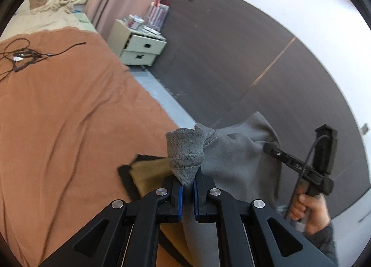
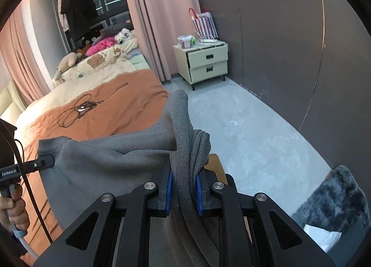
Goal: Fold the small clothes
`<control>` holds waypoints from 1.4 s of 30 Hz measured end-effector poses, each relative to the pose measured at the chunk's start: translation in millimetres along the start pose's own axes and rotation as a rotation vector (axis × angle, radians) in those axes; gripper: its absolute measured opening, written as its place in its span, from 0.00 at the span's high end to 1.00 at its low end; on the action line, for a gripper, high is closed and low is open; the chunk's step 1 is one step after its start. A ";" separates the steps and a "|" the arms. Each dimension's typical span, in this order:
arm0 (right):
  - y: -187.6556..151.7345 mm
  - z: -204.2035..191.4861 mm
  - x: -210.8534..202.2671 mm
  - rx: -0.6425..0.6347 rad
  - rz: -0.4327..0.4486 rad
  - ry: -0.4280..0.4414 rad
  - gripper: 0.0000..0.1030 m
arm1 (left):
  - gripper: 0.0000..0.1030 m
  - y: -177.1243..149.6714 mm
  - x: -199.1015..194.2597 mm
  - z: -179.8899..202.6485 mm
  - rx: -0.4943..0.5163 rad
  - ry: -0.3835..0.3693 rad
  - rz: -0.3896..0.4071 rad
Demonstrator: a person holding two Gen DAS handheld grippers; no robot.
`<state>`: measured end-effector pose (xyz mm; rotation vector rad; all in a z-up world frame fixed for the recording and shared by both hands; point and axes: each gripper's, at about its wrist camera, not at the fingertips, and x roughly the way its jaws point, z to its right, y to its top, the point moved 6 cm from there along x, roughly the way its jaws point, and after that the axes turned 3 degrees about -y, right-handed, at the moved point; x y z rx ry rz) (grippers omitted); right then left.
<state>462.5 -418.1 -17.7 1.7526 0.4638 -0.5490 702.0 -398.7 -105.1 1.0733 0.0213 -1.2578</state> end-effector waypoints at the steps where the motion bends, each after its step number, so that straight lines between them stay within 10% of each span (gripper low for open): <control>1: -1.2 0.5 10.1 -0.003 -0.016 -0.018 0.85 | 0.90 -1.2 9.5 -6.3 0.009 0.027 -0.016; 5: -8.2 6.5 53.8 0.031 -0.167 -0.144 0.75 | 0.51 -22.3 43.3 -38.8 -0.053 0.101 -0.129; 8: -9.4 3.7 51.9 0.011 -0.178 -0.144 0.42 | 0.38 -32.0 37.2 -49.6 -0.074 0.104 -0.111; 18: -22.9 17.9 13.9 0.049 -0.191 -0.086 0.35 | 0.23 -50.8 -11.6 -49.2 -0.087 0.182 -0.119; 28: -23.6 1.1 -54.9 0.049 -0.154 -0.101 0.00 | 0.00 -55.0 -107.7 -20.6 -0.037 0.200 -0.049; 42: -49.1 -53.4 -152.3 0.032 -0.067 -0.134 0.00 | 0.00 -72.4 -238.6 21.9 0.042 0.197 0.015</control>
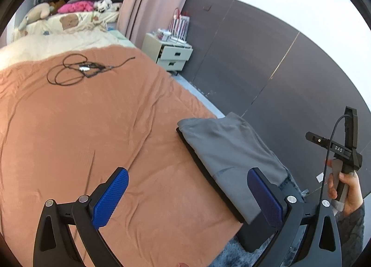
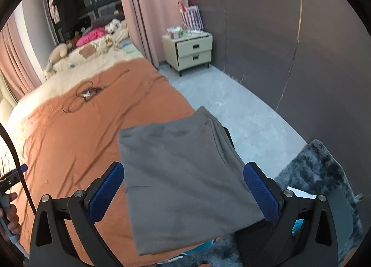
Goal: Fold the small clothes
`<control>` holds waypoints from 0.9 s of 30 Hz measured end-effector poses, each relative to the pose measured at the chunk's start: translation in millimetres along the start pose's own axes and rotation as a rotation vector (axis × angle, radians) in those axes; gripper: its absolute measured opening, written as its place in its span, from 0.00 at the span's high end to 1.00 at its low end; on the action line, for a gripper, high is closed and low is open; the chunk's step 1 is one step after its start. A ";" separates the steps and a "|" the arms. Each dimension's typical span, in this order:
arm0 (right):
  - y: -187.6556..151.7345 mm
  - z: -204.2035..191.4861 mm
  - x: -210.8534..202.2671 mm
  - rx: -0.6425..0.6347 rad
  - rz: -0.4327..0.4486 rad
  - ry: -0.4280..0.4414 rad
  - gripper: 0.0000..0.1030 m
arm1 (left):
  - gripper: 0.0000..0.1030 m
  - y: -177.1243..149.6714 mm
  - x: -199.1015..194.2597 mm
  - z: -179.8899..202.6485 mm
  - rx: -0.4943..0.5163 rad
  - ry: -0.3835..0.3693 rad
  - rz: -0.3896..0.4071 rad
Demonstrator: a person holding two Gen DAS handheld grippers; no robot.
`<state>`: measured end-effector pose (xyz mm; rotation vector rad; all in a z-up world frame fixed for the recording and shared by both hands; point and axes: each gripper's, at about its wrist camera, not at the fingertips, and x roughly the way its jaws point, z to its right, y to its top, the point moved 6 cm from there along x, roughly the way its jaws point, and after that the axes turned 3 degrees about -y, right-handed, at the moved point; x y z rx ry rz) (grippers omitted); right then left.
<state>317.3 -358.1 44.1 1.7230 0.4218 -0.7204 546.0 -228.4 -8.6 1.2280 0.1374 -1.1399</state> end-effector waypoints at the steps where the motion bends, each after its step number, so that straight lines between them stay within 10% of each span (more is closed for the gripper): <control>1: -3.3 -2.4 -7.8 0.001 0.012 -0.005 0.00 | 0.00 -2.7 -9.4 2.1 0.003 -0.002 0.007; 27: -124.9 -45.0 -139.1 -0.055 0.191 0.040 0.00 | 0.00 -106.3 -224.0 8.5 0.061 0.073 0.250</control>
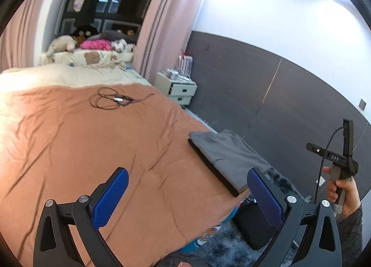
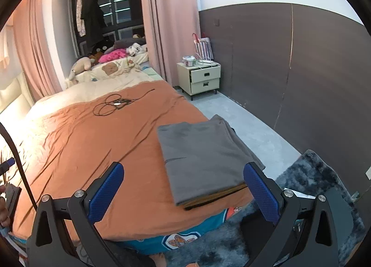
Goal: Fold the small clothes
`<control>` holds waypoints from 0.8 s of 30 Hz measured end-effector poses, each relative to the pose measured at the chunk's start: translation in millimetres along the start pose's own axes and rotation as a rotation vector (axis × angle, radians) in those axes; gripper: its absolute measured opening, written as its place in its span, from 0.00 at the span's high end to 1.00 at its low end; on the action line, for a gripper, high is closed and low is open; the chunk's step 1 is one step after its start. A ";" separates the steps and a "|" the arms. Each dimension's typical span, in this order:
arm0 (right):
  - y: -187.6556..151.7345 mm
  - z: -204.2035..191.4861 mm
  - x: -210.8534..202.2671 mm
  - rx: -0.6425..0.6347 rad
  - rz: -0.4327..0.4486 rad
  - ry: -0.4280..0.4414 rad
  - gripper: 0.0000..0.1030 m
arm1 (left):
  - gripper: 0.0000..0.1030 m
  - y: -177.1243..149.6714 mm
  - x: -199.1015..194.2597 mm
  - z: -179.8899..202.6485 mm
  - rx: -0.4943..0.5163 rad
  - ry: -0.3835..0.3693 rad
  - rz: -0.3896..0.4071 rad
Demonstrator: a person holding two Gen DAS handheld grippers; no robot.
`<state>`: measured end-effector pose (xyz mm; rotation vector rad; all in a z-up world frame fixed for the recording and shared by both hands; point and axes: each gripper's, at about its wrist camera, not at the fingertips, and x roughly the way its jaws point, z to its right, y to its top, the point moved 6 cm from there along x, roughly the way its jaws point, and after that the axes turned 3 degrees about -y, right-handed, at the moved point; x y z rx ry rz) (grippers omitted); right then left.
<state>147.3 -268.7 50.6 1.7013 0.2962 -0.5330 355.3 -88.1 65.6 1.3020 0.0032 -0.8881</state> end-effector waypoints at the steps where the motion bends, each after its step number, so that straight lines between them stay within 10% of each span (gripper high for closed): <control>1: -3.5 -0.6 -3.9 0.001 0.008 0.006 0.00 | 0.00 -2.9 -9.1 -1.1 0.005 0.011 0.012; 24: -105.8 -27.7 -63.2 -0.010 0.123 0.076 0.00 | 0.00 -96.1 -118.0 -18.7 0.097 0.234 0.139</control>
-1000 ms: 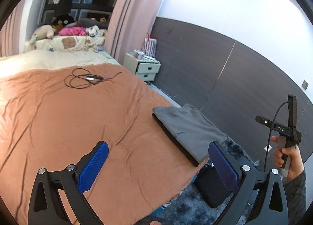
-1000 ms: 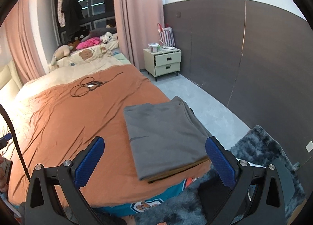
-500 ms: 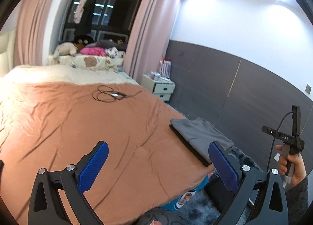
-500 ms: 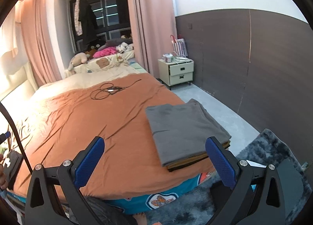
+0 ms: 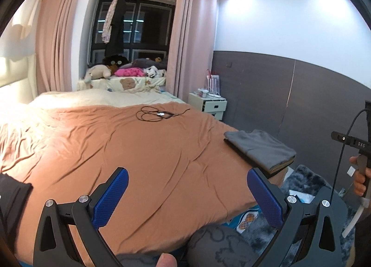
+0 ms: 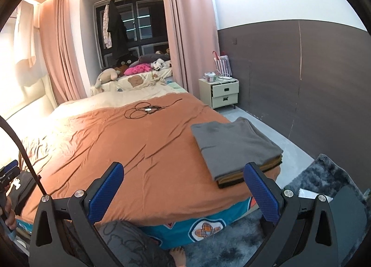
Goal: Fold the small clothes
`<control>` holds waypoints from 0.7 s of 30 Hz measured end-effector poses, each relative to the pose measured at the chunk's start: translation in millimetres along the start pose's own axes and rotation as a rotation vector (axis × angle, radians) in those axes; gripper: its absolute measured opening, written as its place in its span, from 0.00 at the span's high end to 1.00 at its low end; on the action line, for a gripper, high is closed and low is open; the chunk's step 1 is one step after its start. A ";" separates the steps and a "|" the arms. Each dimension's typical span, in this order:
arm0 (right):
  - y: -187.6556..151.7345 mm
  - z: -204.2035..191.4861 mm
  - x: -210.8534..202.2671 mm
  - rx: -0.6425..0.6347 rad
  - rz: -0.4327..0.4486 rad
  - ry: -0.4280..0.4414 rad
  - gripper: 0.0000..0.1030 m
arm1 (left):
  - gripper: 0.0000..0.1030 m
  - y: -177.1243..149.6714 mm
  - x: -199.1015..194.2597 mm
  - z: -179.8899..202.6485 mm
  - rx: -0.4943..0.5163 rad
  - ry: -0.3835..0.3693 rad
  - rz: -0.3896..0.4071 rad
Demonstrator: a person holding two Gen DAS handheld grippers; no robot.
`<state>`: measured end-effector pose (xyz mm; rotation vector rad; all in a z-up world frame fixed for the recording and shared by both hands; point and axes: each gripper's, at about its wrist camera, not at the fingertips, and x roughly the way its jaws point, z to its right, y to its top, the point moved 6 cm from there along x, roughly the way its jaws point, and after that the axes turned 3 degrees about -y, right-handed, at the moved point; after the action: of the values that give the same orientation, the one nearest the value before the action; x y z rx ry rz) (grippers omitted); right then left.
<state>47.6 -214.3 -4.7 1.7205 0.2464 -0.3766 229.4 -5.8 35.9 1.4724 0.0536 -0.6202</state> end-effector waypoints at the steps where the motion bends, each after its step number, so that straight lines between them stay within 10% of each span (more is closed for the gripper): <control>1: -4.0 -2.0 -0.6 -0.001 -0.001 -0.005 0.00 | 0.00 -4.5 -2.1 0.1 0.004 0.007 -0.003; 21: -67.6 -35.0 -14.5 -0.006 -0.032 0.022 0.00 | 0.00 -84.6 -47.4 11.3 0.023 0.115 0.006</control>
<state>13.2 -166.9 -55.4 1.7175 0.2913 -0.3809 150.1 2.7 -20.5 1.5291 0.1322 -0.5322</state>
